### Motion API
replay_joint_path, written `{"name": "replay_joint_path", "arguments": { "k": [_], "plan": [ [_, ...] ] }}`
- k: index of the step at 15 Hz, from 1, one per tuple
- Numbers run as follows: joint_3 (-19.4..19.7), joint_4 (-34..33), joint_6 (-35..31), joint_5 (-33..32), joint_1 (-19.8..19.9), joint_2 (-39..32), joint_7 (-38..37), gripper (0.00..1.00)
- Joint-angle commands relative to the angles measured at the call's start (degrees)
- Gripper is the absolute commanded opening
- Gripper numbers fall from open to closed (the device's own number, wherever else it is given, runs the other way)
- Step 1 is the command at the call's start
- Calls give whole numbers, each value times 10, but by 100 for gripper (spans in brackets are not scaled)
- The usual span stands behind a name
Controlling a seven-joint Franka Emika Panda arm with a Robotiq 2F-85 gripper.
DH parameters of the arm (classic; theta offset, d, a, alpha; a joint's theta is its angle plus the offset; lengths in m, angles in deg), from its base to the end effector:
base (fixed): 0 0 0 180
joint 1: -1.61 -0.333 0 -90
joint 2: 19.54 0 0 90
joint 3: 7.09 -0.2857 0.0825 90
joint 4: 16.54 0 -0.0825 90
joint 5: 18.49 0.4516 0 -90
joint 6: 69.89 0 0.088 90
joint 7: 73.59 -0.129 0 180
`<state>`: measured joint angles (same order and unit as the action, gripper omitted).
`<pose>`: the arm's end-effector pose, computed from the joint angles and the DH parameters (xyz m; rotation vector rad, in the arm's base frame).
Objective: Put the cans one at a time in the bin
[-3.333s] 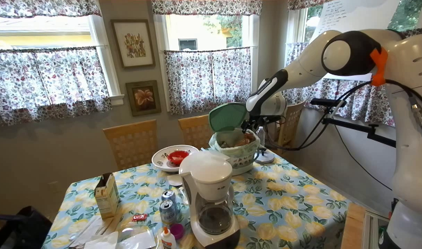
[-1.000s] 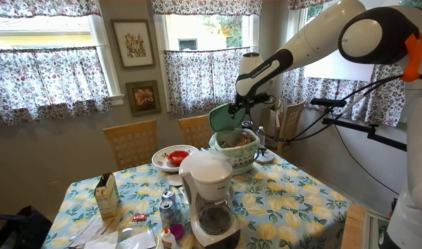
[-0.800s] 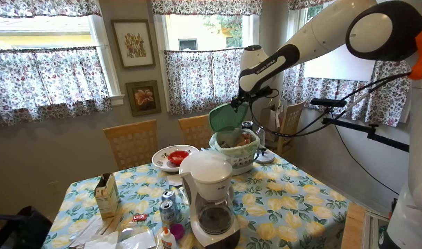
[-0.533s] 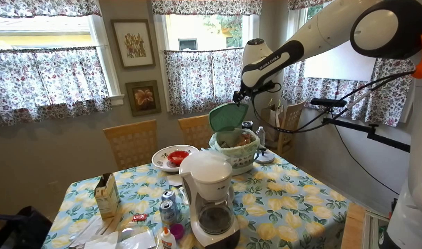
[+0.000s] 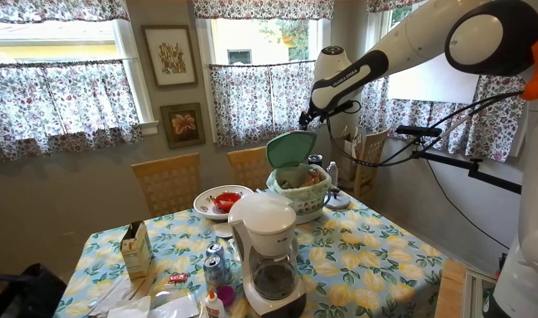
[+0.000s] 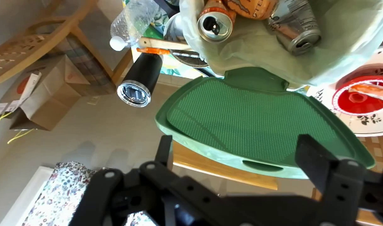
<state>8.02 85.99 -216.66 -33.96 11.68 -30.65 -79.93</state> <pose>0.6612 -0.3005 0.4365 2.6587 -0.4673 0.7360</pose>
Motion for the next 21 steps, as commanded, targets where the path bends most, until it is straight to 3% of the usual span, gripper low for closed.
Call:
{"name": "replay_joint_path", "arguments": {
  "k": [1, 4, 10, 16, 21],
  "plan": [
    [-3, -2, 1, 2, 4, -1, 2, 100],
    [-6, -7, -15, 13, 9, -7, 15, 100],
    [-22, -59, -84, 119, 52, -61, 97, 100],
    [-92, -74, -166, 245, 110, -111, 203, 100],
    [-167, -91, -214, 302, 159, -139, 278, 100]
  ]
}}
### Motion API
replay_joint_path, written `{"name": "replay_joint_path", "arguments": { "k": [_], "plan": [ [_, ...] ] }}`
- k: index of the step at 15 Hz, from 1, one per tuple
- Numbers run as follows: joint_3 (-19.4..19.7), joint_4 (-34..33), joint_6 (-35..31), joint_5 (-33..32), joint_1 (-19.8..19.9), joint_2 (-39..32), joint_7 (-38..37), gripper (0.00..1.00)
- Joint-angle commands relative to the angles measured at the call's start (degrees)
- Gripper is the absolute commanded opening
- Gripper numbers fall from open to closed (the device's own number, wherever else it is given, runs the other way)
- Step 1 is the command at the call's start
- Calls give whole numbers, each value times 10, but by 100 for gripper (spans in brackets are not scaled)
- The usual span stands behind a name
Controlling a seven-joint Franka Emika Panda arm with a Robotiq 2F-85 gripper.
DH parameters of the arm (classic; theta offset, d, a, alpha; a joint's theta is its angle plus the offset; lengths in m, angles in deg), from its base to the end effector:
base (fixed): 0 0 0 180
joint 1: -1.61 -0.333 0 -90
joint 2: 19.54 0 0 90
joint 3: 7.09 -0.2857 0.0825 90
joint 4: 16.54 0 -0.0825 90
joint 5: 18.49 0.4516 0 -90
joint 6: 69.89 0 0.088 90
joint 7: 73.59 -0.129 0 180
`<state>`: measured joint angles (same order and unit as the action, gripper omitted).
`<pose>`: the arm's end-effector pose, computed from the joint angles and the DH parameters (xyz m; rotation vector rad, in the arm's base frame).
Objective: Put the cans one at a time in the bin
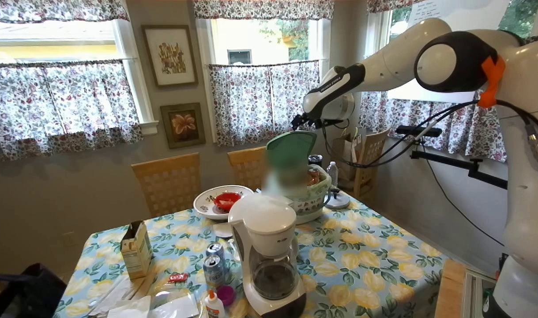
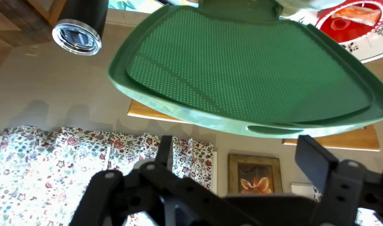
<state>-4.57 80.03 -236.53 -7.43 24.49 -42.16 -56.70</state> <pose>0.6967 -0.3386 0.3939 2.6765 -0.4127 1.1625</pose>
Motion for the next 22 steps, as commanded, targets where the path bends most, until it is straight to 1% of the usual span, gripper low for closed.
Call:
{"name": "replay_joint_path", "arguments": {
  "k": [1, 7, 12, 15, 16, 22],
  "plan": [
    [-57, -34, -14, 45, 42, -26, 58, 100],
    [-76, -46, 11, 36, 65, -37, 61, 100],
    [-85, -54, 46, 32, 75, -47, 63, 100],
    [-87, -56, 90, 30, 75, -39, 63, 100],
    [-74, -57, 105, 38, 62, -37, 69, 100],
    [-40, -70, 191, 21, 41, -35, 69, 100]
  ]
}}
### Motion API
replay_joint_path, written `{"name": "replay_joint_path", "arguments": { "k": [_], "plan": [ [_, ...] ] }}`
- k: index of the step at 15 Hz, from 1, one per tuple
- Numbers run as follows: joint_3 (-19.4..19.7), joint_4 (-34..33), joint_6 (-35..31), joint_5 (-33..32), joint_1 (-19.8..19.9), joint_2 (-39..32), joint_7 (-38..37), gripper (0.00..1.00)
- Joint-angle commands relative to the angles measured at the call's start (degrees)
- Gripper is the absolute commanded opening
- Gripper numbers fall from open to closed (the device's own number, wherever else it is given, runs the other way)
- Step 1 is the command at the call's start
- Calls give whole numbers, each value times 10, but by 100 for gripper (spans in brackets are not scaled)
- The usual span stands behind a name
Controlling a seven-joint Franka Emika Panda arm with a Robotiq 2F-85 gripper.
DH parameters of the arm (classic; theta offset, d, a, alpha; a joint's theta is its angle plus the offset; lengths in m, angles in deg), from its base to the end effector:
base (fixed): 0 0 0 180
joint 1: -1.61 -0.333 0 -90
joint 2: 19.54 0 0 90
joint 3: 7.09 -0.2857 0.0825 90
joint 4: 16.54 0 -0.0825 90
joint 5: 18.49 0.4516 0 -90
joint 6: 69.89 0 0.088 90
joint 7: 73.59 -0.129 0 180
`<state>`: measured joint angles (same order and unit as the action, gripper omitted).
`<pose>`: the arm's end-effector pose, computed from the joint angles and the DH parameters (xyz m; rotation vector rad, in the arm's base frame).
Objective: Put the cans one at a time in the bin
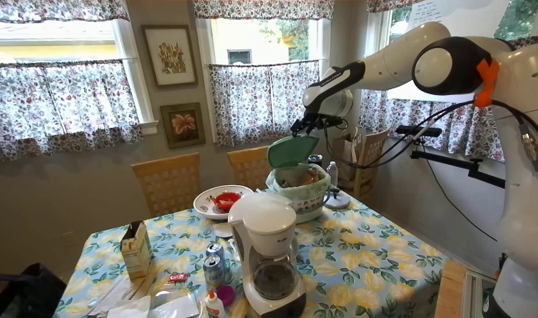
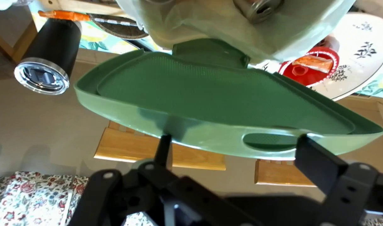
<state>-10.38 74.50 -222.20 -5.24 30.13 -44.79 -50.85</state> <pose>0.7058 -0.3431 0.3775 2.8847 -0.3291 0.9751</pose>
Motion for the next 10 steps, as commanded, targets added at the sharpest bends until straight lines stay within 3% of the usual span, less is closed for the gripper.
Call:
{"name": "replay_joint_path", "arguments": {
  "k": [1, 10],
  "plan": [
    [25, -14, 66, -5, -20, -9, 10, 100],
    [50, 0, 225, -17, -53, 14, 21, 100]
  ]
}}
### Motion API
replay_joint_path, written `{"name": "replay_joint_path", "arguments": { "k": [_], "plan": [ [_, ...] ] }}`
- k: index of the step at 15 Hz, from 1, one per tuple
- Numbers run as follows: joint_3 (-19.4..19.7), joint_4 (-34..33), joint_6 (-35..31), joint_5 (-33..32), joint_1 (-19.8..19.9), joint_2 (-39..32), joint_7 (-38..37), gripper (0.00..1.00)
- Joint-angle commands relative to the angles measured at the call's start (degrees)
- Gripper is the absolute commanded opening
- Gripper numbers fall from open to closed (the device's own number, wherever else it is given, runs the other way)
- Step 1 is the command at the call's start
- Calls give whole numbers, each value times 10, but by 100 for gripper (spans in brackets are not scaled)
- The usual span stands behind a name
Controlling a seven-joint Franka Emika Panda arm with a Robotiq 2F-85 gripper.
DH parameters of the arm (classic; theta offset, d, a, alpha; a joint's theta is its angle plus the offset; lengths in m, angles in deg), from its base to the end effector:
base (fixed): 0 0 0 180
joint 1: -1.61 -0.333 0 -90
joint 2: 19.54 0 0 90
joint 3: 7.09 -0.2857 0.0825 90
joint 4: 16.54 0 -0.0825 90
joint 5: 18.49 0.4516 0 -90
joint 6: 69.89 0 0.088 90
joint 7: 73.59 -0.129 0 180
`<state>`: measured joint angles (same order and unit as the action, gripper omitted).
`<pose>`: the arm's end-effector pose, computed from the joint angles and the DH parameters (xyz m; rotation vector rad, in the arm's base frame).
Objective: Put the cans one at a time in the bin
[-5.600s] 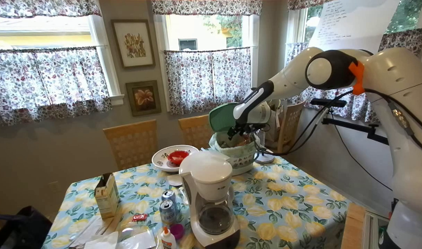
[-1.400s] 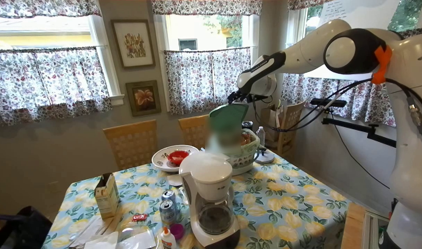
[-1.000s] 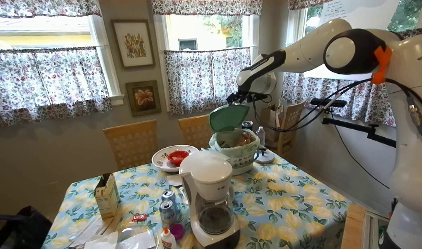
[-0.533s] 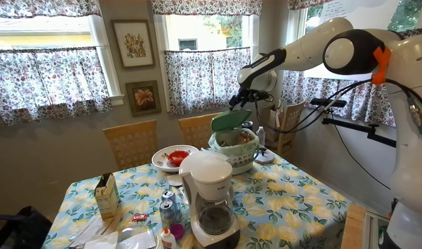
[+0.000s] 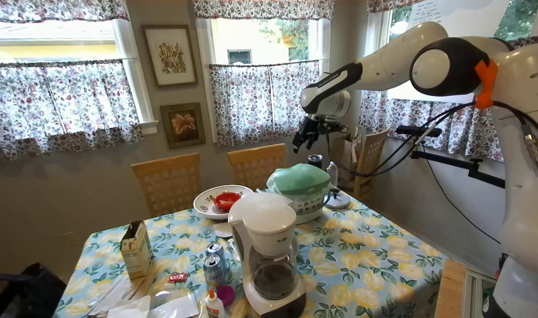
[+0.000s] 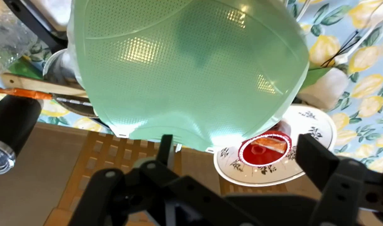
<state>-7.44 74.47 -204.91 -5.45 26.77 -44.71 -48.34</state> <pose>0.6952 -0.3147 0.3383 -3.0486 0.1954 -0.5812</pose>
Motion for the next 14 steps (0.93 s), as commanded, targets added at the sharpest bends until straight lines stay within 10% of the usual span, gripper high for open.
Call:
{"name": "replay_joint_path", "arguments": {
  "k": [1, 14],
  "plan": [
    [31, 5, 64, -27, -29, 20, -17, 100],
    [100, 109, 180, -166, -133, 149, -253, 100]
  ]
}}
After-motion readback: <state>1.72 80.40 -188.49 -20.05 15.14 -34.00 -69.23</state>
